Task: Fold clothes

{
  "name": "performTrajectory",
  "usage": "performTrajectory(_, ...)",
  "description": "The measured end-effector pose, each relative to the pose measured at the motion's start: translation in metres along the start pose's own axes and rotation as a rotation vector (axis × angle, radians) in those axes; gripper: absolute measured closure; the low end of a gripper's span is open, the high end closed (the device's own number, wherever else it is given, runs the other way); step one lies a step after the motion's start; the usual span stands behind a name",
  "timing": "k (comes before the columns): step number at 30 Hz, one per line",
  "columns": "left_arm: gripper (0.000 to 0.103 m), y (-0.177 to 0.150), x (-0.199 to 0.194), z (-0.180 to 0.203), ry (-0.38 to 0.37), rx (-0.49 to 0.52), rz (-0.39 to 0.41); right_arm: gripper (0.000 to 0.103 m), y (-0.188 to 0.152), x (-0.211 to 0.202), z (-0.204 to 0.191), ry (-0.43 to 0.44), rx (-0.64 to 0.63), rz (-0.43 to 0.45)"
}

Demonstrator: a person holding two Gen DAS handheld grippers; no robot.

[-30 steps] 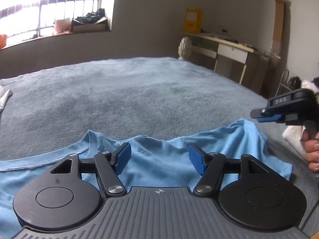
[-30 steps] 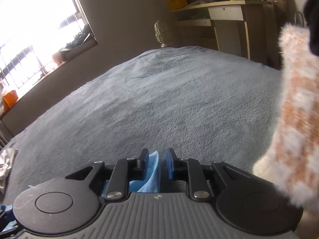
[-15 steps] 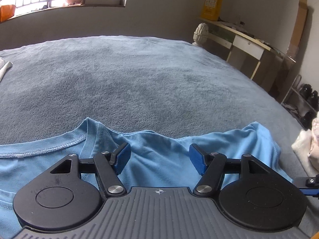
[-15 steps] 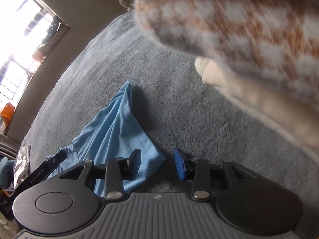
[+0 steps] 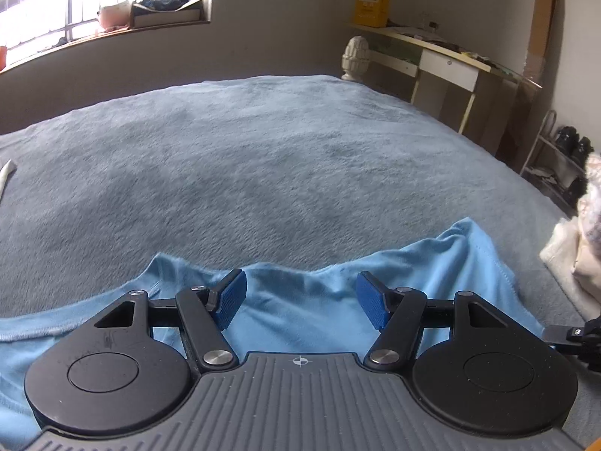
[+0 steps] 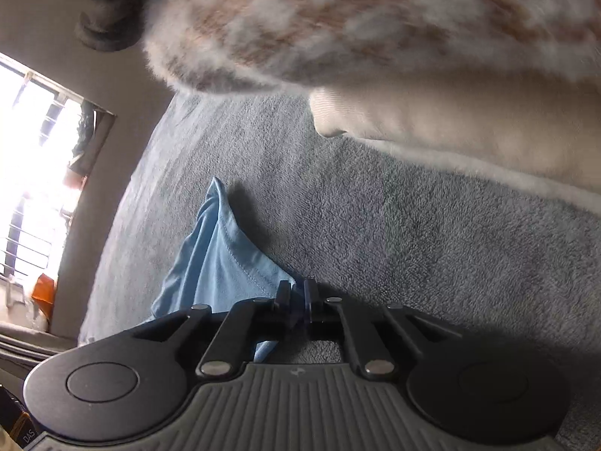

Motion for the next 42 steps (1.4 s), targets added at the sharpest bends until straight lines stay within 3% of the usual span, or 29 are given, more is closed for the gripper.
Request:
performTrajectory(4,0.038,0.027,0.024,0.045,-0.117,-0.030,-0.093,0.089,-0.001,0.002,0.003,0.039,-0.032,0.008)
performTrajectory(11,0.039,0.037,0.074,0.114,-0.166,-0.067,-0.220,0.097,-0.009,-0.002,-0.004,0.024,-0.215,0.060)
performTrajectory(18,0.039,0.023,0.100,0.150,-0.063,0.052,-0.306,0.098,-0.015,-0.005,-0.005,0.022,-0.284,0.082)
performTrajectory(20,0.044,0.019,0.106,0.153,-0.026,0.073,-0.326,0.098,-0.016,-0.006,-0.006,0.022,-0.301,0.087)
performTrajectory(25,0.066,0.013,0.110,0.150,0.019,0.086,-0.313,0.098,-0.020,-0.010,-0.010,0.023,-0.349,0.105)
performTrajectory(29,0.100,0.019,0.107,0.139,0.014,0.027,-0.298,0.099,-0.021,-0.017,-0.019,0.026,-0.399,0.127)
performTrajectory(37,0.102,0.038,0.067,0.100,-0.123,-0.189,-0.214,0.099,-0.025,-0.031,-0.037,0.032,-0.499,0.171)
performTrajectory(42,0.102,0.046,0.020,0.054,-0.159,-0.255,-0.155,0.100,-0.043,-0.055,-0.085,0.057,-0.738,0.234)
Point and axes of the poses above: each gripper's, at about its wrist camera, not at the fingertips, and x roughly the way its jaws point, z to its right, y to its top, the point moved 7 cm from there along x, roughly the way its jaws point, and after that the axes turned 2 degrees about -z, right-handed, at the moved point
